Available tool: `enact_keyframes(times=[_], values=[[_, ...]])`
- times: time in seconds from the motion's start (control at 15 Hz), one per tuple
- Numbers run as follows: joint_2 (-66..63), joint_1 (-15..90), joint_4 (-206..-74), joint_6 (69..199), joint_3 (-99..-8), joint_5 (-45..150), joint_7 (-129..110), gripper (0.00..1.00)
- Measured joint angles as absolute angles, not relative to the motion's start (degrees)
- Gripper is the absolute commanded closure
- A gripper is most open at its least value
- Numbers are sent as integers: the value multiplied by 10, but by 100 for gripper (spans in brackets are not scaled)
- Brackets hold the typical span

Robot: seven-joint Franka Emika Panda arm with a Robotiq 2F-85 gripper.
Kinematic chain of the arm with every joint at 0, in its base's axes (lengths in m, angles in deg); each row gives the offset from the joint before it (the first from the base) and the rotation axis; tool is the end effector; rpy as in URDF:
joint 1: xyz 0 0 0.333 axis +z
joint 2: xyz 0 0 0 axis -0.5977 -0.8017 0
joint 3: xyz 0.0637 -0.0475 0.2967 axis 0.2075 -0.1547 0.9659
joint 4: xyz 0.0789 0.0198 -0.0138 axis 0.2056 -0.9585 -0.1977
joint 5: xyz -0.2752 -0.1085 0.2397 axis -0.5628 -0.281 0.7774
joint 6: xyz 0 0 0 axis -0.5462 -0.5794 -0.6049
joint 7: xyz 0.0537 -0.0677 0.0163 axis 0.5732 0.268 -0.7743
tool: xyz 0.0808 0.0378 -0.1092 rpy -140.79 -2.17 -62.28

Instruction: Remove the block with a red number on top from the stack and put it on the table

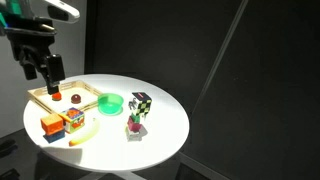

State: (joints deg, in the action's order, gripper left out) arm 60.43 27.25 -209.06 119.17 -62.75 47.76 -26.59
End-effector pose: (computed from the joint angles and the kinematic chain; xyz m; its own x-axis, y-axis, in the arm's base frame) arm 0.2852 -0.1152 0.3762 0.9971 -0.0374 0.0670 -0.0360 -0.9991 -0.0214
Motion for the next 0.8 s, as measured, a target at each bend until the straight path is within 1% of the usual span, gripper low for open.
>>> enact_keyframes(times=[0.8], values=[[587, 273, -2077, 1194, -627, 479, -265, 0]])
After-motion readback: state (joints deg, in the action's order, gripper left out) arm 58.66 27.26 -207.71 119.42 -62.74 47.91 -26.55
